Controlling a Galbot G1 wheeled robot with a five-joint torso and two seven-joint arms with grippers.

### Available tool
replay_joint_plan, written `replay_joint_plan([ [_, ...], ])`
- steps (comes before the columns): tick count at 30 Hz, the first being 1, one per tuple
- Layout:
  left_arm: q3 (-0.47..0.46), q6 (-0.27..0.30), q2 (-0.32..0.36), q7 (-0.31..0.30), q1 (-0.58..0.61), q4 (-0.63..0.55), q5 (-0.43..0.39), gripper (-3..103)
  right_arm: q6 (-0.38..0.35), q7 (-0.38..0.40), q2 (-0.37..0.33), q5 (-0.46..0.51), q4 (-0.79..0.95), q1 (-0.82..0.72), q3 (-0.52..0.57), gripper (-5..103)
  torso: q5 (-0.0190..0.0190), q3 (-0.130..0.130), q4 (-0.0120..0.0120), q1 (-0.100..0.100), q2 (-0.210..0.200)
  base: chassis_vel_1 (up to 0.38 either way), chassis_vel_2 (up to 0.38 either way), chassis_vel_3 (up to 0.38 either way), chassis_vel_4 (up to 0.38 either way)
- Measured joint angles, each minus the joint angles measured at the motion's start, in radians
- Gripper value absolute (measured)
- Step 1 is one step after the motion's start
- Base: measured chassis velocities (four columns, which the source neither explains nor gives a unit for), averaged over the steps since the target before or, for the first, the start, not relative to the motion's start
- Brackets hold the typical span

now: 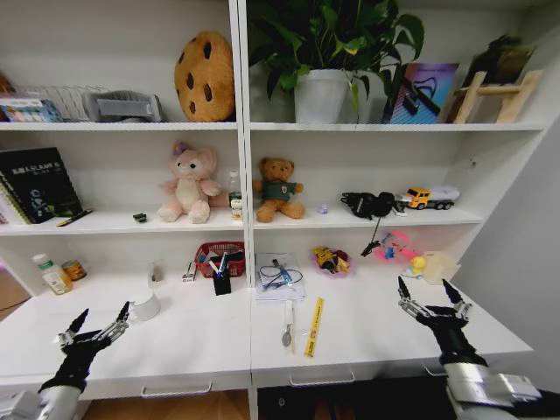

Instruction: Organize the objects on the table.

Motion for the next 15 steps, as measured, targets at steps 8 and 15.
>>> replay_joint_plan([
  [8,0.0,0.0,0.0,0.0,0.0,0.0,0.0,100,0.0,0.0,0.0,0.0,-0.001,0.0,-0.001,100,-0.0003,0.0,-0.0001,0.0,0.0,0.12,0.125,-0.134,-0.115],
  [15,0.0,0.0,0.0,0.0,0.0,0.0,0.0,100,0.0,0.0,0.0,0.0,-0.001,0.001,-0.001,100,0.001,0.0,-0.0003,0.0,0.0,0.224,0.236,-0.242,-0.223],
])
